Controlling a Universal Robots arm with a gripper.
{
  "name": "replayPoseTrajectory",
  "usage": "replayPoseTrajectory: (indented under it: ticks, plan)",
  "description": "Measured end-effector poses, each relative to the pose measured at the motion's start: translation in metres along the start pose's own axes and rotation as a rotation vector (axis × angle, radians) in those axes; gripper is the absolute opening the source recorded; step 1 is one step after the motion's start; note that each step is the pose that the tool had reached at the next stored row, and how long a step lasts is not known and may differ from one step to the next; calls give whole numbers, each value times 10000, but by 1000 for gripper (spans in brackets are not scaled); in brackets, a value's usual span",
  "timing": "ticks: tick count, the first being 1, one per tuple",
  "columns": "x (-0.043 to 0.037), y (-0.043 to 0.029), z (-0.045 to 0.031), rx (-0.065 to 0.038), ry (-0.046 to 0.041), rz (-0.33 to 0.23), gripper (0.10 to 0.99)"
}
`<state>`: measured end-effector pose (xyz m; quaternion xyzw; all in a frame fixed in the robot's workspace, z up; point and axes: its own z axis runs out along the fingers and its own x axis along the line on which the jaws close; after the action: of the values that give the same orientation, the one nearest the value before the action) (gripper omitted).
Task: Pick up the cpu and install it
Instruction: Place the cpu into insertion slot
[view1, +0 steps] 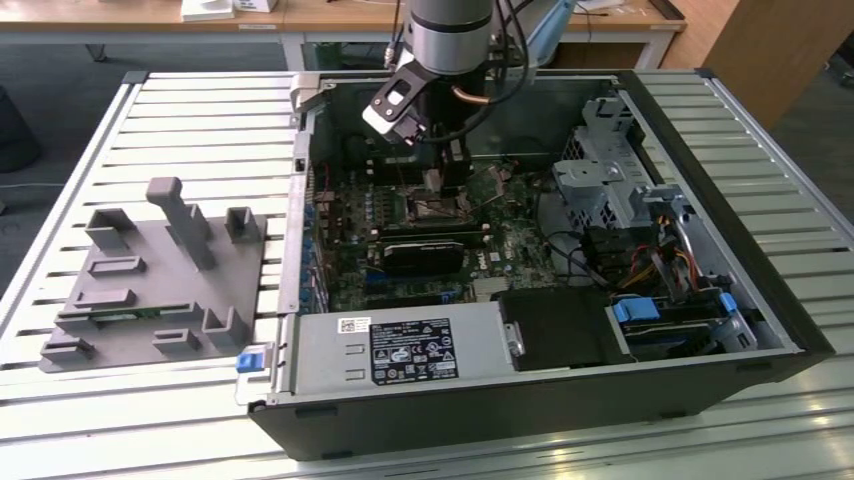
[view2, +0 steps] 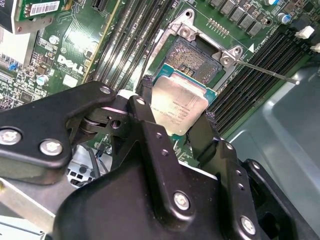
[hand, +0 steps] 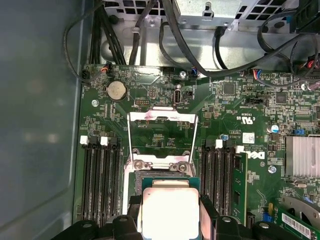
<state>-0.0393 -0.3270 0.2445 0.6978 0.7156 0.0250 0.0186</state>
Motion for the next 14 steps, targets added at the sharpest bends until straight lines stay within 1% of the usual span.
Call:
replayPoseTrajectory:
  ticks: [7, 14]
  plan:
    - [0, -1, 26, -2, 3, 0, 541]
    - [5, -7, 108, -1, 2, 2, 541]
